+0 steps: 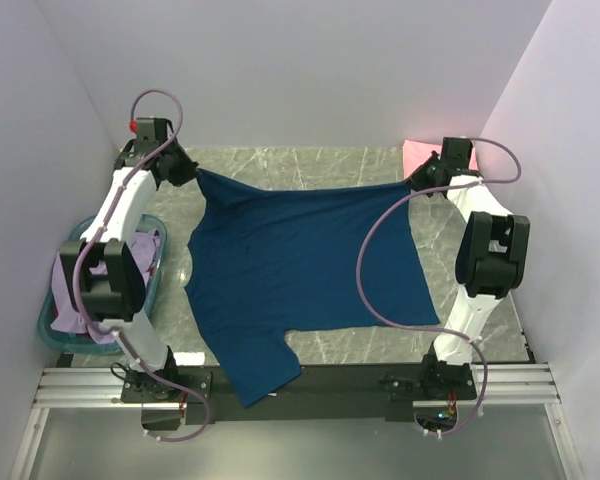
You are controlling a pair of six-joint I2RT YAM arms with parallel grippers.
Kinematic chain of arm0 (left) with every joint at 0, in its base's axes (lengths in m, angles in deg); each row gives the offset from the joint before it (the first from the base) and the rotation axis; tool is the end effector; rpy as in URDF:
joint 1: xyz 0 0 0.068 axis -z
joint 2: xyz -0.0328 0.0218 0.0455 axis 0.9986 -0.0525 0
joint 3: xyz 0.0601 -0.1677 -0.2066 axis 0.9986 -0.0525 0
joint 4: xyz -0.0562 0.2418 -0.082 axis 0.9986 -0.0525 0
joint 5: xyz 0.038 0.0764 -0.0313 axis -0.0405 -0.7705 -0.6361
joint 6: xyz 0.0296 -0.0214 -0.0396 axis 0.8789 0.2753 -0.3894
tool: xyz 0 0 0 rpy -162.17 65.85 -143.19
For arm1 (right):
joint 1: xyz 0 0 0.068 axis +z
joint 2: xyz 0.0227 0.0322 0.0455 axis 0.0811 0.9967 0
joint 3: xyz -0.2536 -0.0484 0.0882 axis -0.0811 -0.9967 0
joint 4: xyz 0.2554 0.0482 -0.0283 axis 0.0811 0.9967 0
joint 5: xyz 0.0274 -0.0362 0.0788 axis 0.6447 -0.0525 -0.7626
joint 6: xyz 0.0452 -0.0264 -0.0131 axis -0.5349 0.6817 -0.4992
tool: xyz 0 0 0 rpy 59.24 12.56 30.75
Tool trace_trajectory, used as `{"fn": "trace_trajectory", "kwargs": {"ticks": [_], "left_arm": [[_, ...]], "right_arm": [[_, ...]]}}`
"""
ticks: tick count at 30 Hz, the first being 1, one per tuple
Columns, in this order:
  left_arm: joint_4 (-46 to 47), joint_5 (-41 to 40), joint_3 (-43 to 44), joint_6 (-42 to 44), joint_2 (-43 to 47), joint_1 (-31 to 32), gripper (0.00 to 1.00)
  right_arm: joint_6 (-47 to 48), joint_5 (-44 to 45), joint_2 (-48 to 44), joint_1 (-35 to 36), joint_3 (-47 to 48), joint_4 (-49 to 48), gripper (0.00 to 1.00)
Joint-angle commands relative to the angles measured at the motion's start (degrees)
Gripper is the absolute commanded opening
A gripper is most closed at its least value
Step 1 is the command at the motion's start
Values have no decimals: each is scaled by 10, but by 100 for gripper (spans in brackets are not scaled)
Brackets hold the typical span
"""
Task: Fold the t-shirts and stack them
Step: Fold the tshirt
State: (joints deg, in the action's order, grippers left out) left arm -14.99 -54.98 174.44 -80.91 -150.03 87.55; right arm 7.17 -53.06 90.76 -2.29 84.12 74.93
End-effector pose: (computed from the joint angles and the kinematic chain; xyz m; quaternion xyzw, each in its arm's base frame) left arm 0.3927 -0.0068 0.3266 -0.3089 0.8556 -0.1863 0.3713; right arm 0.4367 -0.0447 0.2324 0.3152 0.8493 0.2195 0.3623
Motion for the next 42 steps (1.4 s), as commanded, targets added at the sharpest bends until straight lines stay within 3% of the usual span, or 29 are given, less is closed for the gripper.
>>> {"fn": "trace_trajectory", "kwargs": {"ticks": [1, 8, 15, 42], "left_arm": [[55, 25, 47, 18, -38, -4, 1], [55, 57, 105, 35, -123, -4, 1], [33, 72, 95, 8, -114, -4, 1], [-44, 73, -219, -68, 219, -4, 3]], "right_arm": [[49, 16, 26, 0, 54, 2, 0], [81, 12, 92, 2, 130, 32, 0], [82, 6, 94, 2, 135, 45, 0], [98, 66, -84, 2, -38, 121, 0]]}}
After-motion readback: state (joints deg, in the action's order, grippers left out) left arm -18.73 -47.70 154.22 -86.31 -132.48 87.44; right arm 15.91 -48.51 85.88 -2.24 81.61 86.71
